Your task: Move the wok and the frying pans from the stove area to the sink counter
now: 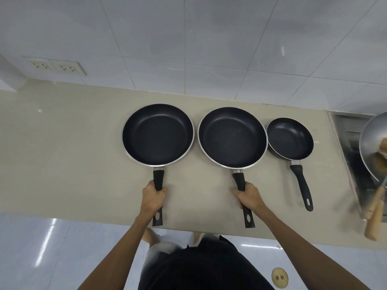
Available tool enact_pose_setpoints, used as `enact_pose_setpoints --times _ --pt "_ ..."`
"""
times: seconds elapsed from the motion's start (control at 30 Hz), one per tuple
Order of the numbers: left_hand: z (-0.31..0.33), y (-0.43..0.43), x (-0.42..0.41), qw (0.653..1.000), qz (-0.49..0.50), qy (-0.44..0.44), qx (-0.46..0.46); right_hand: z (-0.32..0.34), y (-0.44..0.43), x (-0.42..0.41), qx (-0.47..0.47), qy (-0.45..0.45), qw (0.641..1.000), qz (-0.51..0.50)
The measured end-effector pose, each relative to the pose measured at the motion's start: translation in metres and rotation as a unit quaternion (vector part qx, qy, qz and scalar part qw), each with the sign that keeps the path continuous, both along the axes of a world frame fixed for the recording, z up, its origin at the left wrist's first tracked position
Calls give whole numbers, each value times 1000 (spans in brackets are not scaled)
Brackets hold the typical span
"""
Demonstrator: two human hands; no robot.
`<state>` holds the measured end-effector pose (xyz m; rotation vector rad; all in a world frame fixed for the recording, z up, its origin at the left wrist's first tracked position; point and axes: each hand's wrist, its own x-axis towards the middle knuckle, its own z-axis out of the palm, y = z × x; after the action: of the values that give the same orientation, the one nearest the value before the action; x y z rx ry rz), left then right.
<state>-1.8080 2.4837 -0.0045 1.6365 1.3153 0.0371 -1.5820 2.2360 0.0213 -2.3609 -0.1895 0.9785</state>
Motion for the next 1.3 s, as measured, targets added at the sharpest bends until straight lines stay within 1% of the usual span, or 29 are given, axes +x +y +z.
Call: enact_pose_setpoints --times 0.4,0.63,0.87,0.97,1.1,1.3 --pt "3 0 3 1000 -4 1 1 0 9 -1 -23 10 999 28" --pt "11 1 3 1000 -15 7 -4 0 7 -2 -22 12 999 22" --pt "18 3 2 999 -27 12 -13 2 4 0 -11 6 999 41" --pt "25 3 -1 997 -60 35 -19 5 2 -1 -13 -3 998 56" --pt "28 -4 -9 990 -107 87 19 10 1 -1 -35 -23 995 93" --pt "37 -26 -16 992 -84 89 26 22 -7 -5 -36 -37 991 122"
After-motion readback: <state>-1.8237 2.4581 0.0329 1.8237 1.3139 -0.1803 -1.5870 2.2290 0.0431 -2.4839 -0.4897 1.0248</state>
